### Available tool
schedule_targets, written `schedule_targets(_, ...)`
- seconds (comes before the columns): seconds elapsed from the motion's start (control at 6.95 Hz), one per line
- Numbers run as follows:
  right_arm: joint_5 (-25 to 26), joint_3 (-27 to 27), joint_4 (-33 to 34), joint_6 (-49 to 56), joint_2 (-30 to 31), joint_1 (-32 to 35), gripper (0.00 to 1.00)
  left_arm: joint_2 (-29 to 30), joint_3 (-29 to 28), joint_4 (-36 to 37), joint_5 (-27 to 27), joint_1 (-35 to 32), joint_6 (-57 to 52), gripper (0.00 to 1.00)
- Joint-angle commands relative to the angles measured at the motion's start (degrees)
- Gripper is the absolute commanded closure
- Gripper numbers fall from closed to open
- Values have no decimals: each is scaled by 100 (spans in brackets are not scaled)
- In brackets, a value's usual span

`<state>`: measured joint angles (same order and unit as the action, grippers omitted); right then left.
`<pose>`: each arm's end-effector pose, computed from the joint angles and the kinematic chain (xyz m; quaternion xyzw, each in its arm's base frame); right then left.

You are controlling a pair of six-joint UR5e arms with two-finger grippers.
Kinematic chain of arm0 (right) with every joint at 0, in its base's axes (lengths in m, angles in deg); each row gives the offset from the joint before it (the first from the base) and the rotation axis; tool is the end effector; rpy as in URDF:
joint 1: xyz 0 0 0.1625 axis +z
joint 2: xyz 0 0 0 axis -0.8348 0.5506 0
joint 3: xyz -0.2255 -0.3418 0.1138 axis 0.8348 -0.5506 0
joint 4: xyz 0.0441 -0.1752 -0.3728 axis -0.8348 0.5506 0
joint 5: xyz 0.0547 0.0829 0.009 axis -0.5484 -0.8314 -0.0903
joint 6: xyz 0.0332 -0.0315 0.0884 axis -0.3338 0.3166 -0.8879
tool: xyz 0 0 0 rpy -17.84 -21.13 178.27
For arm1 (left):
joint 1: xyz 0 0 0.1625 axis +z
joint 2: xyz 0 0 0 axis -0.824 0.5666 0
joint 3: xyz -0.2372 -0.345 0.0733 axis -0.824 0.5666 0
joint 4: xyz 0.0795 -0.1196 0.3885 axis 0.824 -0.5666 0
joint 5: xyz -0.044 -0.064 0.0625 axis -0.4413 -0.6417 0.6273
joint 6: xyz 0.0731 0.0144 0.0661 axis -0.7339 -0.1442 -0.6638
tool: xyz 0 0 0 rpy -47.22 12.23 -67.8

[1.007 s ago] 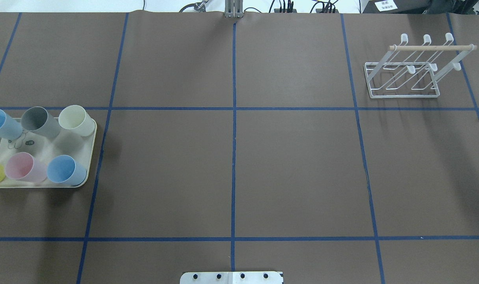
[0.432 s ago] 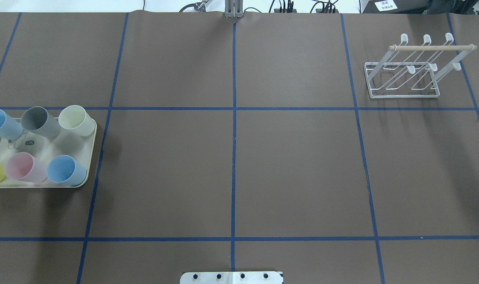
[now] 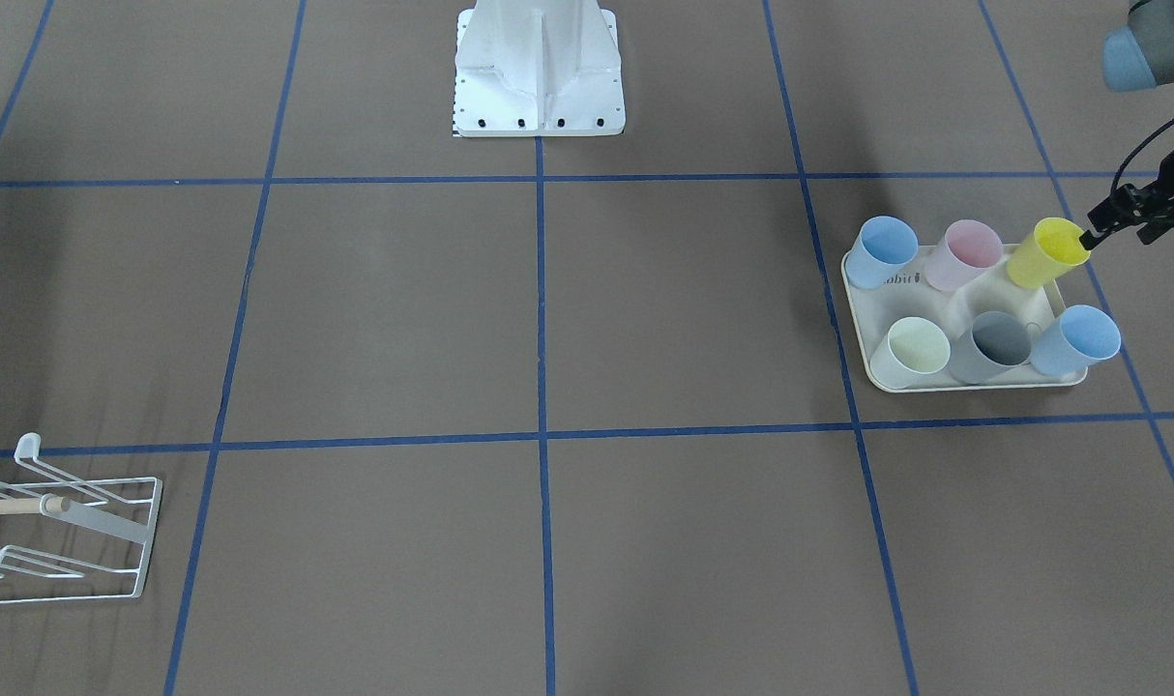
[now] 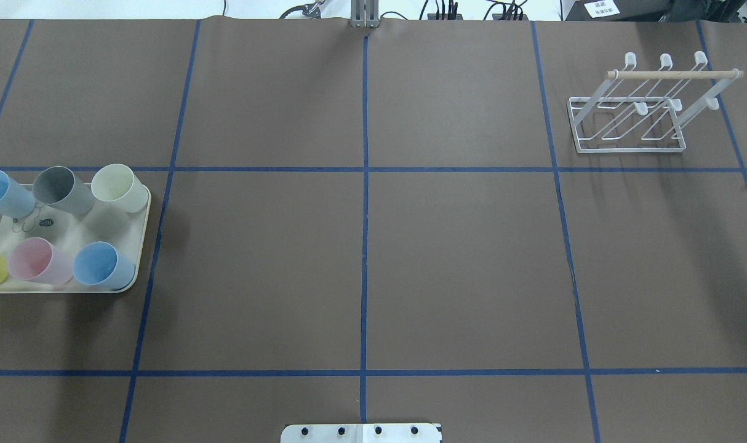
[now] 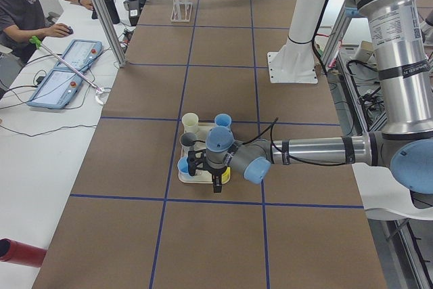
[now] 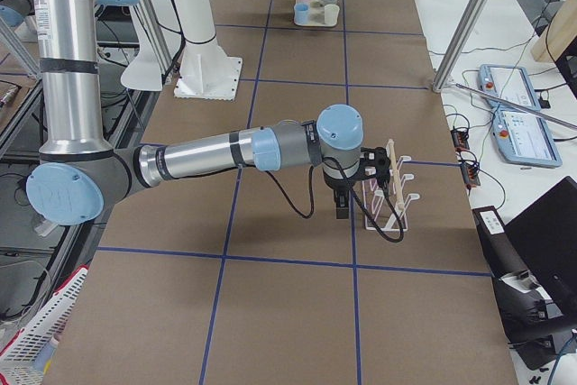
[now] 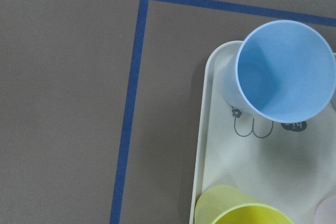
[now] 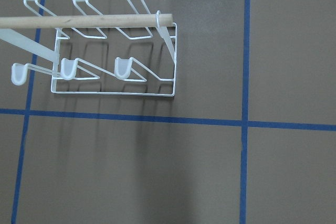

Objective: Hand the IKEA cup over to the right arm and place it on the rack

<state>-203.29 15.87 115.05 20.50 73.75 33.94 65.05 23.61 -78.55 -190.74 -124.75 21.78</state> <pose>0.0614 -0.4964 0.5337 0.0742 -0.4265 0.0107 0.9014 0.0792 -0.3966 0.6581 0.0098 0.4094 -0.0586 0.9104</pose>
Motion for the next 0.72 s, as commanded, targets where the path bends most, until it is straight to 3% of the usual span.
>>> schedule_targets(0.0,-5,8,0,0,2,0,1,34,-47,0,0,132,0,8)
schedule_targets(0.58,-137,-9,0,9,37,0,1,122,-196,-17,0,264,-9,14)
